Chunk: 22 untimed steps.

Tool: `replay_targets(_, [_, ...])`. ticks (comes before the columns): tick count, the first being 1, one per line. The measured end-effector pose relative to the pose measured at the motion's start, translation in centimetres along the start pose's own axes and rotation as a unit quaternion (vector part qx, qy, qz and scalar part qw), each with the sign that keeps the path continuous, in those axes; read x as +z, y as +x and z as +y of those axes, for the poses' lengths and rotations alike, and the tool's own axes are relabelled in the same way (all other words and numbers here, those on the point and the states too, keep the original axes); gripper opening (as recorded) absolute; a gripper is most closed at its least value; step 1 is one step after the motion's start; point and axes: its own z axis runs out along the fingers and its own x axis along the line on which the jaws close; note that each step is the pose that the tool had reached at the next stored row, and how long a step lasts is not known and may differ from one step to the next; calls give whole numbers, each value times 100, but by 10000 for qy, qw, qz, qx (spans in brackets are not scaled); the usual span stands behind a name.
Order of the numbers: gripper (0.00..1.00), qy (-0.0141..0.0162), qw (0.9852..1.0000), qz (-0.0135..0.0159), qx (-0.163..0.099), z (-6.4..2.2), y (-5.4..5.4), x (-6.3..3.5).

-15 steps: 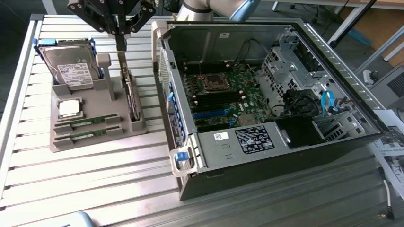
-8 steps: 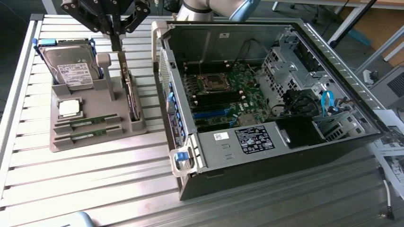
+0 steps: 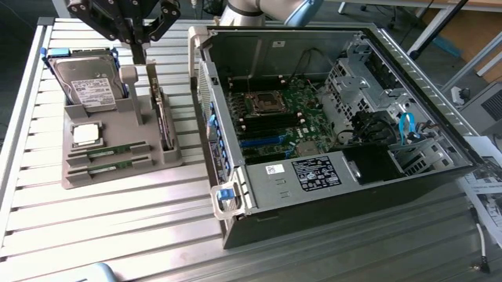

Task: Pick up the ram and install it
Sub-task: 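Reach for the ram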

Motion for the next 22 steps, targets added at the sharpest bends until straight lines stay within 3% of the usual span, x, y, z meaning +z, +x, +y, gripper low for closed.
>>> replay_targets(22, [10,69,10000,-5,-2,-16,217,-4])
